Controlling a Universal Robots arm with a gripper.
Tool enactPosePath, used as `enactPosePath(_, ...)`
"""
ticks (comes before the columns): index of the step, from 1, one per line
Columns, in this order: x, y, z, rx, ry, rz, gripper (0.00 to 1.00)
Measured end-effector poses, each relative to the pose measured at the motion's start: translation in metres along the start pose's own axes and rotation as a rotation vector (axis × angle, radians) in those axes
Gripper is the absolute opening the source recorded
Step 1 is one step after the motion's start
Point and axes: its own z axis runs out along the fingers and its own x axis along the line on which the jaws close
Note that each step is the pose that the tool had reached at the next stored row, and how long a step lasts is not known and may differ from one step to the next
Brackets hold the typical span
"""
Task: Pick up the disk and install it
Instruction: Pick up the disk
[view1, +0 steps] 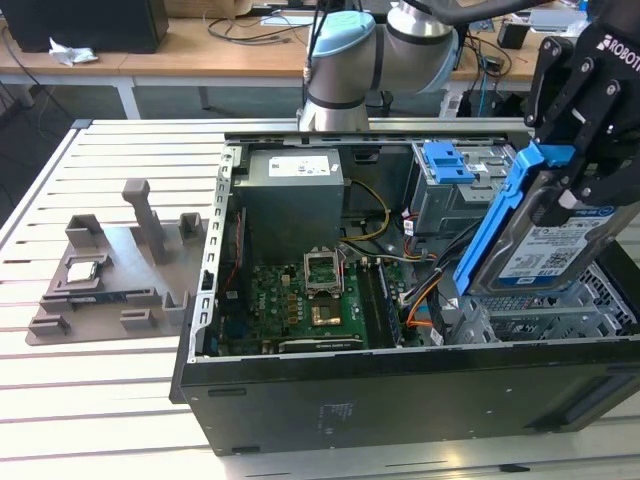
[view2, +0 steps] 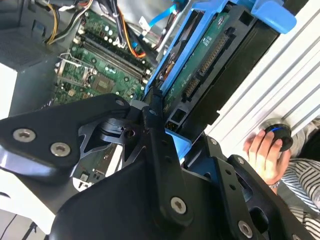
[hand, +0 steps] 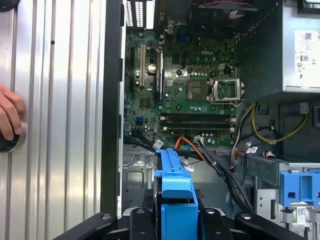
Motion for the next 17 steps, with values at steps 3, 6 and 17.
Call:
enactPosePath(3,0.0002,-0.0110,0.0002,-0.0032,-0.0001,0.000,0.36)
enactPosePath(6,0.0004,-0.0212,0.0009,-0.0068,-0.0002,0.000,0.36)
enactPosePath(17,0.0006,-0.0271,0.0010,-0.0078,0.0003,0.009,0.36)
